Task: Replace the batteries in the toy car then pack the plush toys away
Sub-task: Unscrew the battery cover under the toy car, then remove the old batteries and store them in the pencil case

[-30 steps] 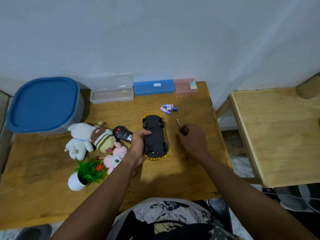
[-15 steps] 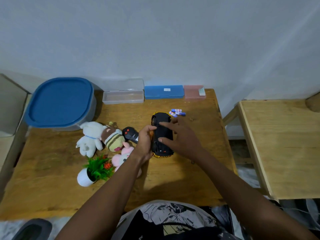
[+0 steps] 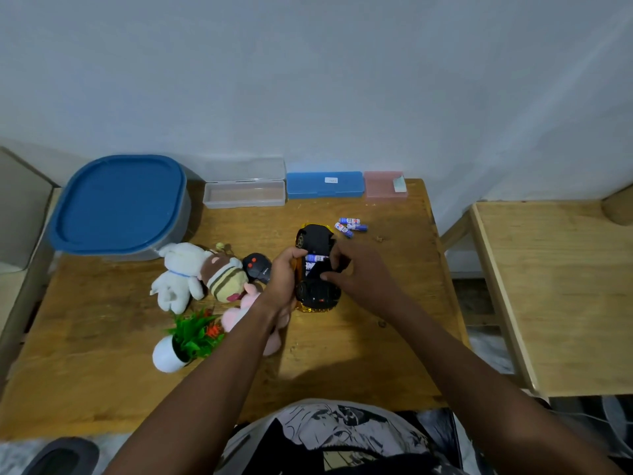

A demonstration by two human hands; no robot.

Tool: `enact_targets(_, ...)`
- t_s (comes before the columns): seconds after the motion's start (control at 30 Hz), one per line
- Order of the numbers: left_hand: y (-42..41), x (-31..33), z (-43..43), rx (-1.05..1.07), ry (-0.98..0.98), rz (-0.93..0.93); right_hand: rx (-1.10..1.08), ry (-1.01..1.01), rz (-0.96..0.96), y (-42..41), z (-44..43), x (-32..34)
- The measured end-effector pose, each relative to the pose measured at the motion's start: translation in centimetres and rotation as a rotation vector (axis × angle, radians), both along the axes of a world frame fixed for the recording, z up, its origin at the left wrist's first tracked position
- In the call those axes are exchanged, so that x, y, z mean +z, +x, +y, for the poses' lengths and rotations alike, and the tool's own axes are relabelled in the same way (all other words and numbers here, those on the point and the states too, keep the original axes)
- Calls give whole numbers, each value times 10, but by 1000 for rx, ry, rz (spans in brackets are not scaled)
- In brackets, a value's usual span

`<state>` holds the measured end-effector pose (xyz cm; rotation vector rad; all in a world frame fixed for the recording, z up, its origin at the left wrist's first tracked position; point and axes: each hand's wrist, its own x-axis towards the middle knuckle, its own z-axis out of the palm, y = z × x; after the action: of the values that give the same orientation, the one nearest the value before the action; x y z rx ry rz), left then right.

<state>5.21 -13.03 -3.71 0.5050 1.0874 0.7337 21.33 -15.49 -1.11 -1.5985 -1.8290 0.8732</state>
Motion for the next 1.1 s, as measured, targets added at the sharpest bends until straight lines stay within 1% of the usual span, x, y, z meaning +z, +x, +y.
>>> enact_targets(0.07, -1, -1, 2, 1, 13, -13, -40, 45, 64, 1, -3, 2)
enact_targets(0.17, -6, 1, 5, 27, 25, -28, -234, 75, 251, 8, -7, 5)
enact_targets(0.2, -8, 1, 6, 48, 29, -30, -294, 64, 283, 12, -9, 4)
enact_targets(0.23, -10, 1, 8, 69, 35, -30, -336, 38, 274, 15, -10, 1)
enact_targets(0.3, -14, 1, 10, 91, 47, -23, -361, -87, 170, 21, -11, -12)
enact_targets(0.33, -15, 1, 11, 95, 49, -20, -346, -161, 104, 22, -13, -20)
enact_targets(0.4, -15, 2, 11, 95, 49, -14, -280, -234, -2, 20, -17, -34)
enact_targets(0.53, -14, 3, 7, 82, 27, -14, -178, -246, -100, 8, -24, -49)
enact_targets(0.63, -13, 1, 3, 68, 13, -13, -135, -175, -249, 4, -27, -59)
enact_targets(0.7, -13, 0, 0, 57, 10, -8, -160, -137, -322, 4, -29, -62)
enact_targets(0.8, -11, -1, -4, 31, 0, -16, -208, -72, -330, 7, -30, -60)
enact_targets(0.83, -10, -2, -5, 29, -5, -18, -235, -47, -303, 7, -30, -55)
enact_targets(0.93, -8, -4, -8, 30, -18, -33, -315, 61, -137, 8, -25, -36)
enact_targets(1.03, -5, -5, -9, 29, -2, -72, -263, 173, -63, 5, -16, -12)
enact_targets(1.1, -2, -4, -9, 24, 28, -98, -216, 143, -105, 2, -12, -4)
